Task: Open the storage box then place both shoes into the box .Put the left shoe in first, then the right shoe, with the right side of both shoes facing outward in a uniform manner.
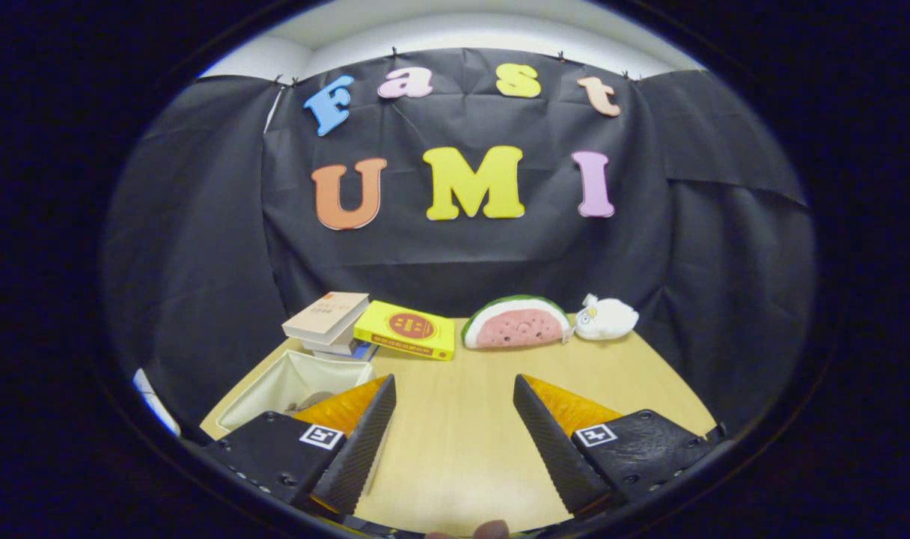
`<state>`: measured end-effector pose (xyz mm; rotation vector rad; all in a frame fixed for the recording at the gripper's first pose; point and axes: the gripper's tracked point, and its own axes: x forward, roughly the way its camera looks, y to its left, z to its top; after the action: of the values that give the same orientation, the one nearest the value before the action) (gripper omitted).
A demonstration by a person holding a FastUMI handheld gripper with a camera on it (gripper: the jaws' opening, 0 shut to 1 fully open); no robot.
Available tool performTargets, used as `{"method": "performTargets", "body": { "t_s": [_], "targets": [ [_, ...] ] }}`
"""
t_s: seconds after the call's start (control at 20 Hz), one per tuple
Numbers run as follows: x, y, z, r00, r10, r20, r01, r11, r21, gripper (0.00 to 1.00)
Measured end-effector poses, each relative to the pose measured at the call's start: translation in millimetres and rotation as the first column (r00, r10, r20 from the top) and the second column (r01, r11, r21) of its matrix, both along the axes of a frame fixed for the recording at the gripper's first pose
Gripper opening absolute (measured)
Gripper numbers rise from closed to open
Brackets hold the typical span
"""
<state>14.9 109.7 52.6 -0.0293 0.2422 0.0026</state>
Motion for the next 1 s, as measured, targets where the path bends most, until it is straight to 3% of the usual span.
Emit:
{"method": "performTargets", "body": {
  "t_s": [0.4, 1.0],
  "targets": [
    [-57, -23, -27, 0.986, -0.041, 0.162, 0.04, 0.999, 0.012, 0.96],
    [-87, -5, -51, 0.961, -0.045, 0.273, 0.062, 0.997, -0.054, 0.95]
  ]
}}
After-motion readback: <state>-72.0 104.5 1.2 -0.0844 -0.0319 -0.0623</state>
